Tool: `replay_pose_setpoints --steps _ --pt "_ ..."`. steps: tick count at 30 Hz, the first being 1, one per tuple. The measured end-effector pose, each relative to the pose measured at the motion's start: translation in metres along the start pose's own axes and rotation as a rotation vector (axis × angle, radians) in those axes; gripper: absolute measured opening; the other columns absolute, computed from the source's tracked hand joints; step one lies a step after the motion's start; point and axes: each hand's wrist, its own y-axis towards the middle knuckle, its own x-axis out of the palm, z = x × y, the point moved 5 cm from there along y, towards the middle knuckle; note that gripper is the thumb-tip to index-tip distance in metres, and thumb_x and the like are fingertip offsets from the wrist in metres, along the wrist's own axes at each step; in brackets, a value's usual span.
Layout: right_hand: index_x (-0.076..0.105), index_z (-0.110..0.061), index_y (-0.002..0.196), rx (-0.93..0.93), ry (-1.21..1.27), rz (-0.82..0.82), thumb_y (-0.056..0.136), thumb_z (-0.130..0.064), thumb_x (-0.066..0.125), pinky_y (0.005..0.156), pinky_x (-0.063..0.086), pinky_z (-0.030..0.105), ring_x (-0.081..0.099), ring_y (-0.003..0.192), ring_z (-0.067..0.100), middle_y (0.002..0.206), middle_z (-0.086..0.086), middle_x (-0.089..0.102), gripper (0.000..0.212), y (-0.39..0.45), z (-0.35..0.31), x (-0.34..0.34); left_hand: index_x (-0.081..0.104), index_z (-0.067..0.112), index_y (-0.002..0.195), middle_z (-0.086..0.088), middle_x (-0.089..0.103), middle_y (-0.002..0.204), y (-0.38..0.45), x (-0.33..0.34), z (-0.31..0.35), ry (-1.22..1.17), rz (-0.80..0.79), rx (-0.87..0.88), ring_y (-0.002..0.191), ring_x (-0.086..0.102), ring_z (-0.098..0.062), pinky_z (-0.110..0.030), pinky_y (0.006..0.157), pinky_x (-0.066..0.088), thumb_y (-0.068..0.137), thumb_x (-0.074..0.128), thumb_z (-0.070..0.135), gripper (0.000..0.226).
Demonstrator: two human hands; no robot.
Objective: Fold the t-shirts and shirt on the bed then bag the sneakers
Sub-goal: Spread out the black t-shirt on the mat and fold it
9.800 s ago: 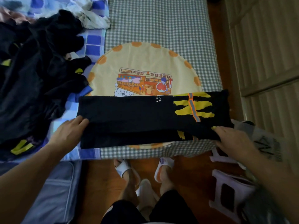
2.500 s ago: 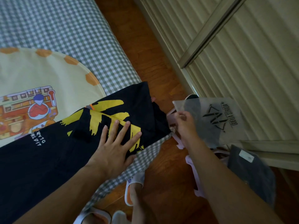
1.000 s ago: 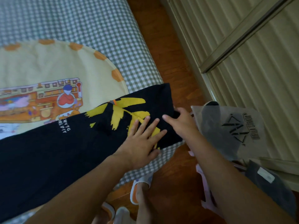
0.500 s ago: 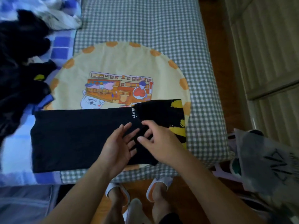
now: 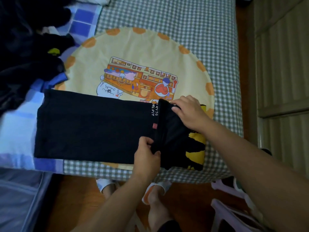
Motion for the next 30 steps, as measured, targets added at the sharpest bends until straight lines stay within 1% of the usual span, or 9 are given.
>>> replay_pose_setpoints --steps 4,7,10,13,17,20,23,27,30 --pt "0.065 -0.016 0.108 -0.064 0.071 -0.001 0.103 -0.026 0.051 0.092 0.043 0.048 0.049 0.099 0.025 0.101 -0.002 0.054 0.017 0.005 -0.008 0.01 0.043 0.021 0.11 0.003 0.055 0.089 -0.003 -0.01 -0.016 0.114 0.024 -0.005 0.077 0.058 -0.015 -0.022 0.061 0.049 0.091 0.07 0.008 0.035" --pt "0.061 -0.017 0.113 -0.088 0.074 0.019 0.102 -0.032 0.055 0.092 0.044 0.044 0.049 0.099 0.021 0.103 -0.007 0.053 0.021 0.009 -0.012 0.016 0.046 0.024 0.108 0.002 0.061 0.089 0.001 -0.009 -0.024 0.148 -0.005 -0.07 0.079 0.061 -0.016 -0.037 0.07 0.055 0.094 0.07 0.021 0.028" --pt "0.062 -0.015 0.126 -0.087 0.035 0.016 0.099 -0.04 0.057 0.092 0.041 0.039 0.051 0.106 0.022 0.114 0.0 0.06 0.037 0.017 -0.017 0.018 0.054 0.023 0.095 0.002 0.063 0.084 0.009 -0.009 -0.026 0.112 0.018 -0.114 0.073 0.061 -0.015 -0.027 0.062 0.05 0.094 0.071 0.026 0.017" --pt "0.069 -0.009 0.101 -0.156 0.055 0.063 0.1 -0.031 0.056 0.082 0.043 0.041 0.053 0.094 0.03 0.095 0.005 0.065 0.026 0.024 -0.028 0.014 0.06 0.014 0.091 -0.002 0.061 0.078 0.01 -0.012 -0.031 0.024 0.031 -0.167 0.068 0.058 -0.015 -0.013 0.051 0.042 0.092 0.073 0.014 0.012" --pt "0.065 -0.008 0.09 -0.15 0.094 0.046 0.106 -0.03 0.048 0.083 0.04 0.042 0.042 0.09 0.025 0.085 0.0 0.048 0.032 0.036 -0.035 0.019 0.05 0.018 0.092 0.0 0.059 0.083 0.0 -0.021 -0.027 0.184 0.11 -0.125 0.064 0.053 -0.013 -0.022 0.049 0.041 0.094 0.066 0.016 0.016" --pt "0.065 -0.015 0.099 -0.119 -0.085 0.006 0.106 -0.041 0.044 0.091 0.035 0.04 0.044 0.099 0.025 0.092 -0.002 0.047 0.034 0.045 -0.031 0.035 0.046 0.023 0.089 0.007 0.049 0.091 -0.009 -0.007 0.003 0.581 0.212 0.35 0.079 0.05 -0.014 -0.027 0.064 0.041 0.092 0.059 0.021 0.014" --pt "0.061 -0.017 0.117 -0.097 -0.03 0.09 0.099 -0.041 0.056 0.091 0.038 0.04 0.051 0.105 0.027 0.108 0.0 0.059 0.03 0.047 -0.031 0.029 0.06 0.015 0.118 -0.006 0.057 0.122 -0.005 0.033 0.027 0.912 0.146 0.826 0.119 0.052 -0.028 -0.043 0.097 0.048 0.093 0.055 0.029 0.029" --pt "0.06 -0.009 0.128 -0.026 0.079 0.487 0.101 -0.025 0.051 0.096 0.045 0.045 0.053 0.111 0.029 0.12 0.008 0.063 0.033 -0.005 -0.013 -0.015 0.02 0.017 0.162 -0.013 0.01 0.169 0.047 0.052 0.033 1.105 0.018 0.774 0.157 0.0 -0.033 -0.052 0.126 0.009 0.101 0.034 0.054 0.073" --pt "0.051 -0.012 0.144 0.019 -0.166 0.393 0.107 -0.033 0.04 0.115 0.031 0.053 0.041 0.138 0.032 0.146 0.009 0.051 0.044 -0.06 0.007 0.001 -0.004 0.021 0.163 -0.006 -0.014 0.169 0.077 0.045 0.014 1.233 -0.026 0.603 0.155 -0.018 -0.03 -0.051 0.126 -0.003 0.101 0.012 0.067 0.079"
